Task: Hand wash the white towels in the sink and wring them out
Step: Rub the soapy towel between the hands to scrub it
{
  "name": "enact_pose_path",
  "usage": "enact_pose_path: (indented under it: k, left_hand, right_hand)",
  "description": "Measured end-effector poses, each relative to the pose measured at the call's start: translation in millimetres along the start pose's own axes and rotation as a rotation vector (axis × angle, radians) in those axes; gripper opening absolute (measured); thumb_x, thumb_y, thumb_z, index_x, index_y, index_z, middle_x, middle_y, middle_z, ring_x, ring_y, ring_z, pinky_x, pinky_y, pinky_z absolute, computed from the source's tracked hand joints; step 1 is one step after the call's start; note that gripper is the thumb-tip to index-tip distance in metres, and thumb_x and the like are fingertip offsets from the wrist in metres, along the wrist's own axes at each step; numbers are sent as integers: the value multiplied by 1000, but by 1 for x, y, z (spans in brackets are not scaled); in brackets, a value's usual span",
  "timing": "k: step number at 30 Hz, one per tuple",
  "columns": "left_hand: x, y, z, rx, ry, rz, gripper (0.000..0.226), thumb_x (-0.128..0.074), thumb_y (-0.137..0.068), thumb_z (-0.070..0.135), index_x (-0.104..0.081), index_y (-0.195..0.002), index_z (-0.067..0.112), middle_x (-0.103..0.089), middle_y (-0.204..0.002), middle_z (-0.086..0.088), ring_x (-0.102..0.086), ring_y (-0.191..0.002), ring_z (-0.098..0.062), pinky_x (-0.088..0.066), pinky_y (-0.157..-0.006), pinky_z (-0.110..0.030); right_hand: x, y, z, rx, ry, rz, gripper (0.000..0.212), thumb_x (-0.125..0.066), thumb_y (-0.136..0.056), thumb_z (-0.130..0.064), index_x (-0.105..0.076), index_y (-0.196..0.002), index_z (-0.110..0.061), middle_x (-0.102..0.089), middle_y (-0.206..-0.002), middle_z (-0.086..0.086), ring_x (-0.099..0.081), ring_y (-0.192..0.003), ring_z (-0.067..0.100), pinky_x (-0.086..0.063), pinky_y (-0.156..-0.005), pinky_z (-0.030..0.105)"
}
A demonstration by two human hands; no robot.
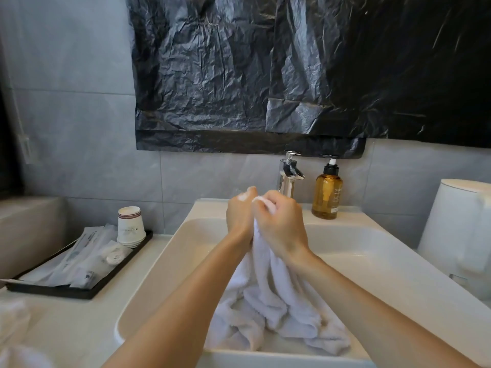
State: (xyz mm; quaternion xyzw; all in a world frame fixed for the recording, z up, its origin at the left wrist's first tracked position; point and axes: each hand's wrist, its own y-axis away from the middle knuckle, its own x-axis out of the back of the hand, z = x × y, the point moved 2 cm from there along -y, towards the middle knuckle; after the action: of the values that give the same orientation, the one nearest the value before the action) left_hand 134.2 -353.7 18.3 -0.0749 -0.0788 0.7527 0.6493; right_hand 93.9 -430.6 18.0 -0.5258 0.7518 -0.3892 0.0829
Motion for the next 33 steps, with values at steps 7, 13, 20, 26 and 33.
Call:
enact_pose_path:
  k: [7, 13, 20, 26, 33]
  left_hand:
    - [-4, 6, 7, -5, 84, 1, 36, -46, -93, 18, -34, -59, 20, -37, -53, 5, -32, -60, -17, -28, -57, -31]
    - [2, 7, 11, 33, 235, 48, 40, -44, -94, 15, -31, -57, 19, -34, -43, 10, -31, -45, -11, -27, -48, -27]
    - [5, 7, 10, -29, 202, 93, 34, -42, -101, 19, -42, -67, 17, -49, -63, 2, -43, -58, -13, -41, -56, -21]
    - [-2, 14, 18, 69, 305, 43, 30, -44, -94, 16, -34, -66, 19, -33, -49, 7, -31, -44, -10, -26, -38, -17]
    - [10, 8, 12, 52, 231, 96, 31, -40, -101, 21, -43, -71, 21, -47, -69, 5, -44, -65, -14, -41, -60, -26]
  right_hand:
    - [9, -16, 12, -166, 48, 148, 32, -48, -92, -20, -37, -62, -19, -43, -59, -2, -40, -63, 20, -29, -56, 35]
    - [0, -22, 4, -164, -134, 76, 36, -52, -89, -14, -36, -56, -18, -36, -54, -7, -34, -57, 12, -29, -56, 30]
    - [-5, -1, 1, 83, -3, -39, 31, -51, -83, -26, -39, -58, -12, -35, -51, -3, -35, -55, 14, -29, -51, 33]
    - [8, -20, 25, -179, 57, 114, 25, -46, -93, -23, -46, -69, -16, -48, -64, -1, -46, -66, 20, -34, -58, 36]
    - [-9, -16, 4, -10, 33, 30, 31, -43, -88, -29, -39, -63, -11, -40, -57, 0, -41, -61, 26, -36, -56, 42]
